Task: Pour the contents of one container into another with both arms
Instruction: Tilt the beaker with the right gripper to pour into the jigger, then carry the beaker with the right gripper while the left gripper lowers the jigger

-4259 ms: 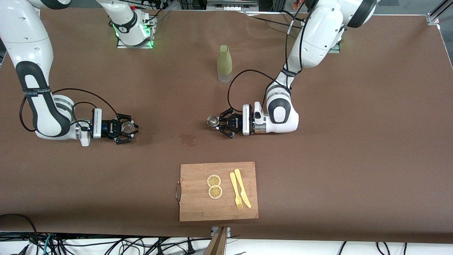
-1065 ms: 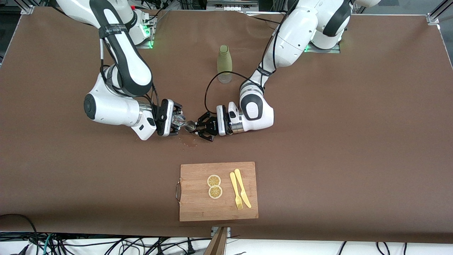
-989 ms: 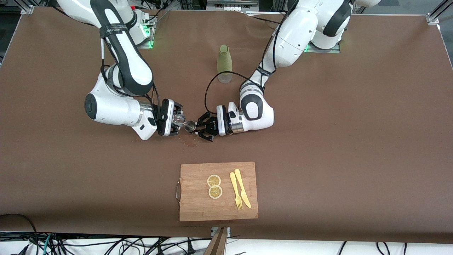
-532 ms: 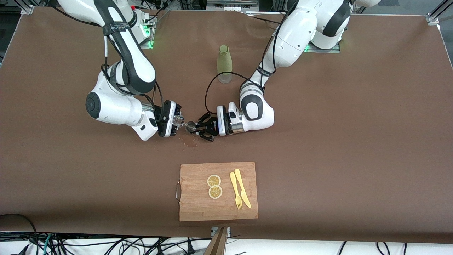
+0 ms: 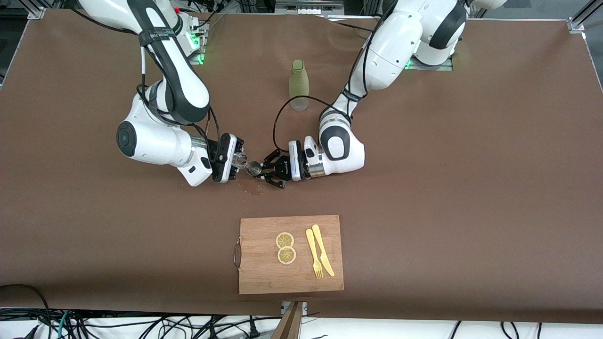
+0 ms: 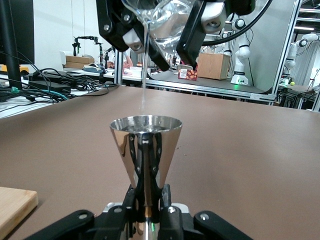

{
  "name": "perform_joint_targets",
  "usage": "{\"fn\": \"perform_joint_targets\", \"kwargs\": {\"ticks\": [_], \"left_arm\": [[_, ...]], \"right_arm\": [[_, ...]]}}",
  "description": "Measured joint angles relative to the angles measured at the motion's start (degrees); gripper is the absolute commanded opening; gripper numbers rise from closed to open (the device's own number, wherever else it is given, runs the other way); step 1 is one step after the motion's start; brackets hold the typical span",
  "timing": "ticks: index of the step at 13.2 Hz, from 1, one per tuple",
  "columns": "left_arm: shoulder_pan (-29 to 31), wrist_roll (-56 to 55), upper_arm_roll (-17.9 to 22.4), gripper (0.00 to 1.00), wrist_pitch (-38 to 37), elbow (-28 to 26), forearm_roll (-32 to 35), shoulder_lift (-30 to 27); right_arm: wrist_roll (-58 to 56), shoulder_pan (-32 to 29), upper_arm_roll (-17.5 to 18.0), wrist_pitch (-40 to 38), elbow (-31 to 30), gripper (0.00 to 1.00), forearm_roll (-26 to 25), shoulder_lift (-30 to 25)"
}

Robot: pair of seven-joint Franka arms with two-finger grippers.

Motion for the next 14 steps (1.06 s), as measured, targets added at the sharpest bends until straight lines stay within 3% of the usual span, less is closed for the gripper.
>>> {"fn": "perform_joint_targets", "kwargs": {"ticks": [9,14], "left_arm": [[0.0,0.01,0.05,0.0,0.05,0.14,0.0,0.17],[1.25,0.22,1.26,0.0,0.04,-0.36,0.0,-0.68]], "right_arm": [[3.31,0.08,-0.33,0.09,3.93,0.23,0.81,-0.71],[4.48,-1.73,0.18,1.06,4.74,0.23,6.47,-8.06]]}}
